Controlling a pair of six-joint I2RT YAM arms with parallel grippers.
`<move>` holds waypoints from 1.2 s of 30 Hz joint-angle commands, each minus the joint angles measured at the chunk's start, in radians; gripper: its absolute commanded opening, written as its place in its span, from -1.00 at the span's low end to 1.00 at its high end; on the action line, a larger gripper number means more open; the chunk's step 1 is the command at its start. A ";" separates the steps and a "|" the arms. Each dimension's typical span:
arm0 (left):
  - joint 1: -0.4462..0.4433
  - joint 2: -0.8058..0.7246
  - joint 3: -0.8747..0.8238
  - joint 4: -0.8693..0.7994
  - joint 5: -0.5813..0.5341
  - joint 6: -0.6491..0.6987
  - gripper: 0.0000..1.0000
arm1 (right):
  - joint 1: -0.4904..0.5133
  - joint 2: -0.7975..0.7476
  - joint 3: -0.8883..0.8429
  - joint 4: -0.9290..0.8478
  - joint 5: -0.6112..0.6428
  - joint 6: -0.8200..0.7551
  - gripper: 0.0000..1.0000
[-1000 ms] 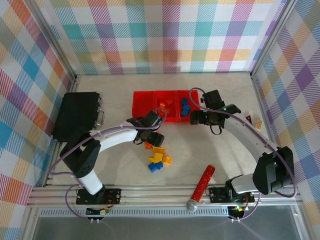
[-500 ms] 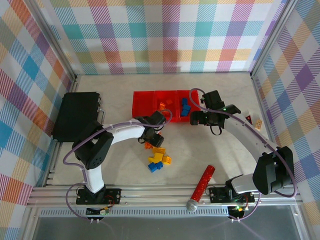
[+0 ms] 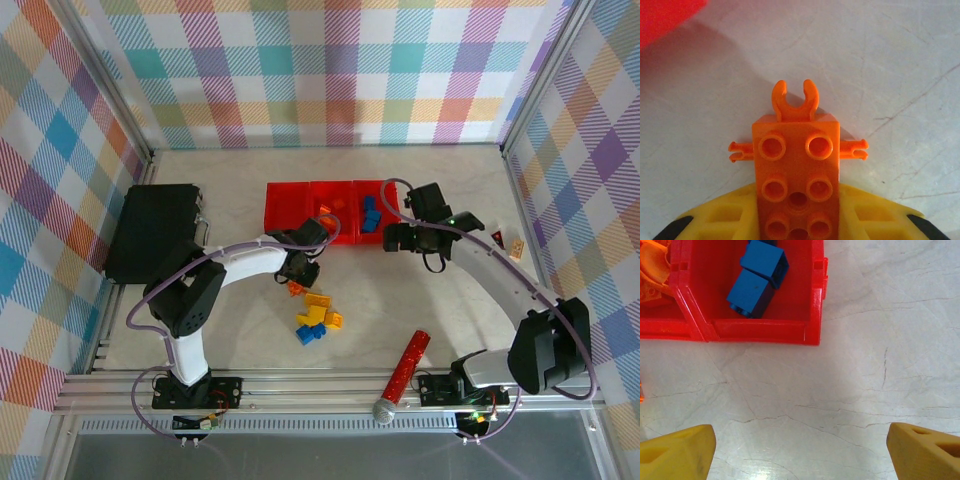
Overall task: Sort the legos into containers by color
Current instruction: Pick up the lego from the center of the table, then place the lego in the container.
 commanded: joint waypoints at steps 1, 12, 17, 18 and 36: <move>0.013 -0.117 -0.021 0.030 -0.047 -0.025 -0.59 | -0.008 -0.044 -0.017 0.013 0.017 0.007 0.78; 0.015 -0.257 0.183 -0.028 -0.096 -0.042 -0.61 | -0.020 -0.086 -0.030 0.026 0.056 -0.004 0.82; 0.015 -0.082 0.443 -0.081 -0.155 -0.179 -0.59 | -0.022 -0.109 -0.048 0.031 0.072 0.016 0.89; 0.014 -0.051 0.480 -0.086 -0.162 -0.207 -0.59 | -0.022 -0.117 -0.056 0.032 0.078 0.018 0.95; 0.016 0.373 0.836 -0.147 -0.252 -0.452 -0.57 | -0.117 -0.327 -0.168 0.056 0.069 -0.001 0.98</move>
